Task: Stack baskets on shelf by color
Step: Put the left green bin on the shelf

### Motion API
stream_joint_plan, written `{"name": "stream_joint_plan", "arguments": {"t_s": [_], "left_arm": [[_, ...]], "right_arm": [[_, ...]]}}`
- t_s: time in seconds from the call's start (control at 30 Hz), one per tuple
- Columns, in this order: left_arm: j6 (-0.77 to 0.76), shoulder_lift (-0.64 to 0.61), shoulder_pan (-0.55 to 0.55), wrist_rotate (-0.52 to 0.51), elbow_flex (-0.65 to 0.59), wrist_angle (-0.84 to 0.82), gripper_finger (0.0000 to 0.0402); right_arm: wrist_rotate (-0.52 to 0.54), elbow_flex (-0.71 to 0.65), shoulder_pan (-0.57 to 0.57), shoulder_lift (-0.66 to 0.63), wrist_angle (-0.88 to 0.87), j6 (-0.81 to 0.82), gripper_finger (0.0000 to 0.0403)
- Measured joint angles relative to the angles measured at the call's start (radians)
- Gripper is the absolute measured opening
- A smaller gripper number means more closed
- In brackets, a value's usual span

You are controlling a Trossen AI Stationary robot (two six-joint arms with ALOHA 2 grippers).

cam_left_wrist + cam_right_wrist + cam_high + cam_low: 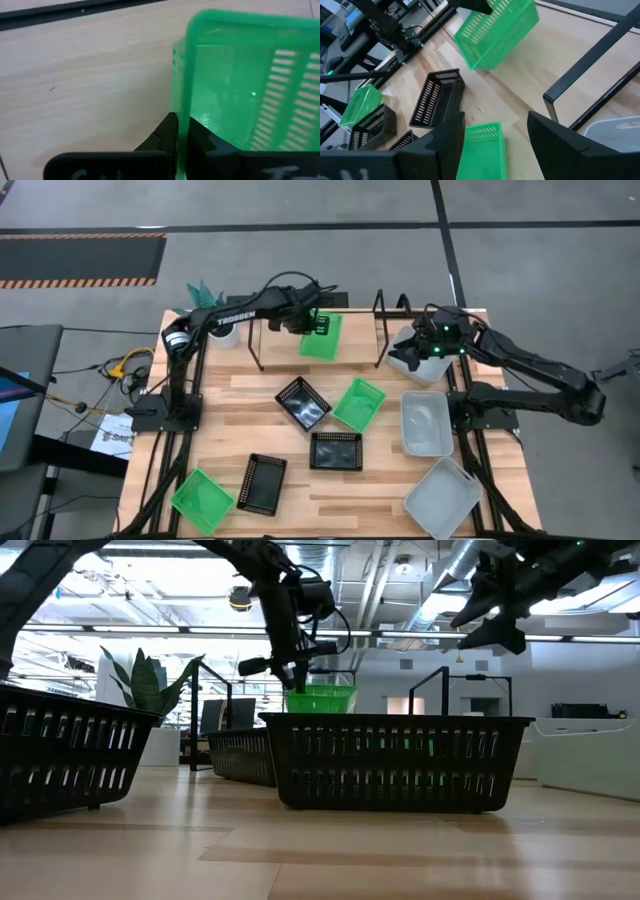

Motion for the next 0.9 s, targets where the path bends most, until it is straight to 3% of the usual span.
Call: {"name": "stream_joint_plan", "arguments": {"t_s": [0.9], "left_arm": [[0.002,0.002,0.017,-0.058,0.000,-0.008,0.0000]], "right_arm": [[-0.001,0.000,0.000,0.061,0.048,0.000,0.0237]]}}
